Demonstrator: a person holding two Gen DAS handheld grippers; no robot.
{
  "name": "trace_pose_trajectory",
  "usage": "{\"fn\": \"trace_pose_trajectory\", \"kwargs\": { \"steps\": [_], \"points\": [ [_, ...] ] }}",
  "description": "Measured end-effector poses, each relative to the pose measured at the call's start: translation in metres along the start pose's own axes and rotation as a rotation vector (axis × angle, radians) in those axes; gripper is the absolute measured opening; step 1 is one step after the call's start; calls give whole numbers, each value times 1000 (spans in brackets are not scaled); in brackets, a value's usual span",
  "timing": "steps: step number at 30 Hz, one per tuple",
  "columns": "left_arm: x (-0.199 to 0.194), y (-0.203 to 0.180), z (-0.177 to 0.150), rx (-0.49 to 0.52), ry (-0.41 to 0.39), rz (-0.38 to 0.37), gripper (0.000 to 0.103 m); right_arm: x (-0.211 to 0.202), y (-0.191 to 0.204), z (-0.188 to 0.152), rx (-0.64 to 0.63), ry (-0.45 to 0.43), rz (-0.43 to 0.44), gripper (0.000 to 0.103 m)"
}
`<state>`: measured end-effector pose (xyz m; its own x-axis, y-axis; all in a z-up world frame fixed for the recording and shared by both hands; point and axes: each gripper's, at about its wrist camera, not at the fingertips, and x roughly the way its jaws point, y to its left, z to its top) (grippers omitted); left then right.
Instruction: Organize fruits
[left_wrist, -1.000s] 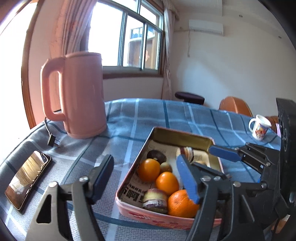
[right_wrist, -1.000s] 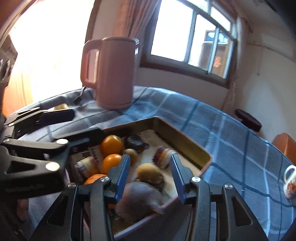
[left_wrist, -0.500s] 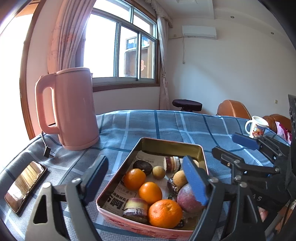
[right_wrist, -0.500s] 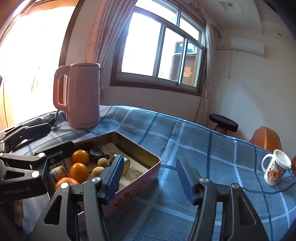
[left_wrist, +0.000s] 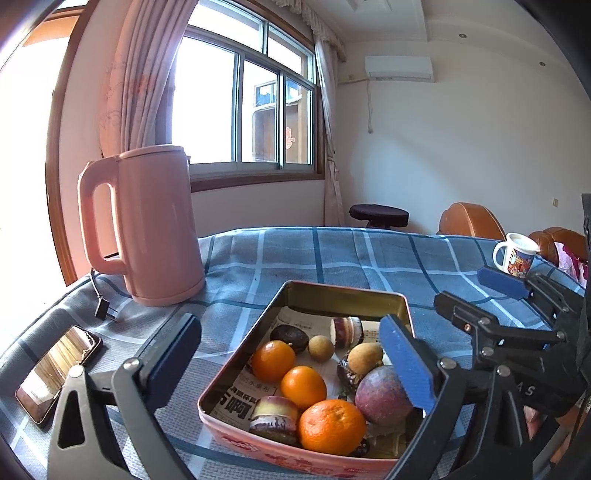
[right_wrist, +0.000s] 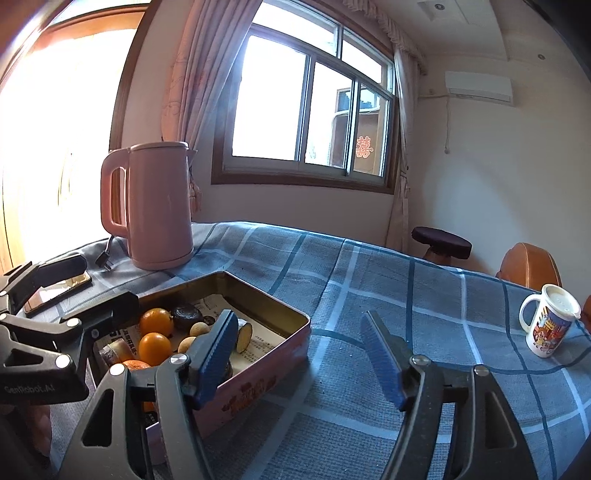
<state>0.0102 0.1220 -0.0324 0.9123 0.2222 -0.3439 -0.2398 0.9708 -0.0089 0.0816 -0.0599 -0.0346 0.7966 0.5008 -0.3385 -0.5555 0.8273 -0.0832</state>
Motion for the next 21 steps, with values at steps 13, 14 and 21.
{"fn": "trace_pose_trajectory", "kwargs": {
  "steps": [13,14,21],
  "points": [
    [-3,-4,0,17,-2,10,103,-3,-4,-1,21,-25,-13,78],
    [-3,-4,0,16,-1,11,103,-3,-4,-1,26,-26,-14,81],
    [-1,-3,0,14,6,17,103,-3,-8,-1,43,-28,-23,88]
  ]
}}
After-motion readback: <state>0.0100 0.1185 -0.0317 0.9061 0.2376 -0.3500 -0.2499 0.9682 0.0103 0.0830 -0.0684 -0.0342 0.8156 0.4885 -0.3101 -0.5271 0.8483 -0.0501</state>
